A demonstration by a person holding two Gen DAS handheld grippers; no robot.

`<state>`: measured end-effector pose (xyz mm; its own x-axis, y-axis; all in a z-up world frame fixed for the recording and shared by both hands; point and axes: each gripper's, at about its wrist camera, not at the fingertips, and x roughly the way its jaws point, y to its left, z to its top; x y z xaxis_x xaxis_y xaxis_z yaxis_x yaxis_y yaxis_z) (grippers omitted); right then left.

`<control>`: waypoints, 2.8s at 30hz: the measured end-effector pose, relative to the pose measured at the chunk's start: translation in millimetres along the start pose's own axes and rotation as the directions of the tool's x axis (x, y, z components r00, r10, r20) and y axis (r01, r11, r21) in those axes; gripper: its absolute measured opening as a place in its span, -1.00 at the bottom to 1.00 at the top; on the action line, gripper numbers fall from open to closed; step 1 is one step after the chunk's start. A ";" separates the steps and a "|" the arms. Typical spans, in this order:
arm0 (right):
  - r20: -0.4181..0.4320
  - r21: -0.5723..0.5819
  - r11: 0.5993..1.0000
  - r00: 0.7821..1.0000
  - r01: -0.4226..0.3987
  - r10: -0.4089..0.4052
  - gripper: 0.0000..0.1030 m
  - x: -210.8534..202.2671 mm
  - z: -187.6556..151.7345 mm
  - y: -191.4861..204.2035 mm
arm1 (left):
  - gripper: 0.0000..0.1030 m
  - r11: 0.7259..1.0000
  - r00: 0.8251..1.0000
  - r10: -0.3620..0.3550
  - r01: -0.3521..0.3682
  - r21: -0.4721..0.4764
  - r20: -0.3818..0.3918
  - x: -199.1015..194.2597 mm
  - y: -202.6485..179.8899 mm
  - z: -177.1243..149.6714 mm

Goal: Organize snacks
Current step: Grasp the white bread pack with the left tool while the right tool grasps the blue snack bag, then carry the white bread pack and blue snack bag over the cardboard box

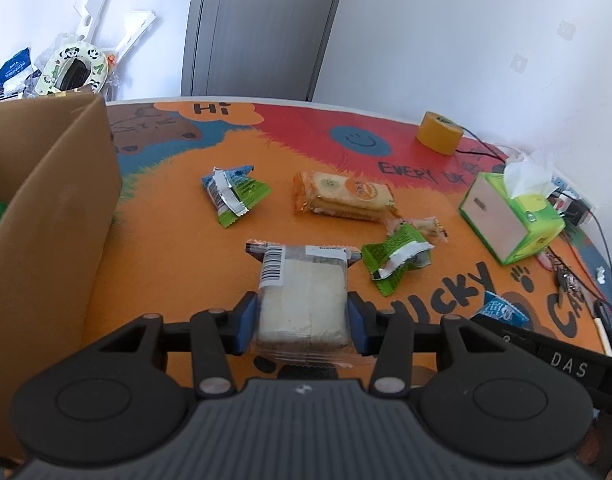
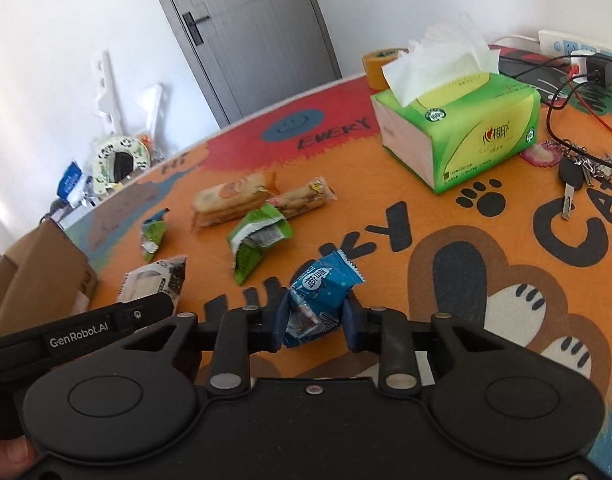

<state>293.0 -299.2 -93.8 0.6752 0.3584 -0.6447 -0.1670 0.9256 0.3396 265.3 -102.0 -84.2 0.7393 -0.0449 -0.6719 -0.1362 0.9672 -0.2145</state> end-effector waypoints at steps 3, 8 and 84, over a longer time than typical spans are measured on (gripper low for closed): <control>0.017 0.007 1.000 1.000 -0.017 0.016 -0.45 -8.5 -1.9 2.9 | -0.11 1.000 1.000 -0.014 0.014 -0.004 0.024 -13.6 0.3 0.9; 0.059 -0.005 0.999 0.997 -0.045 0.045 -0.45 -24.9 1.1 13.8 | -0.11 1.000 0.997 -0.025 0.025 -0.006 0.072 -39.9 1.8 4.9; 0.042 -0.218 0.931 0.950 -0.292 0.308 -0.45 6.0 11.0 236.5 | -0.15 0.970 0.968 0.151 -0.106 -0.221 0.201 -102.9 189.2 53.6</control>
<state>265.5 -79.5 -9.8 0.6204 0.6208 -0.4792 -0.5097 0.7836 0.3552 198.8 99.0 -17.6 0.8273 0.1531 -0.5405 -0.3558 0.8874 -0.2933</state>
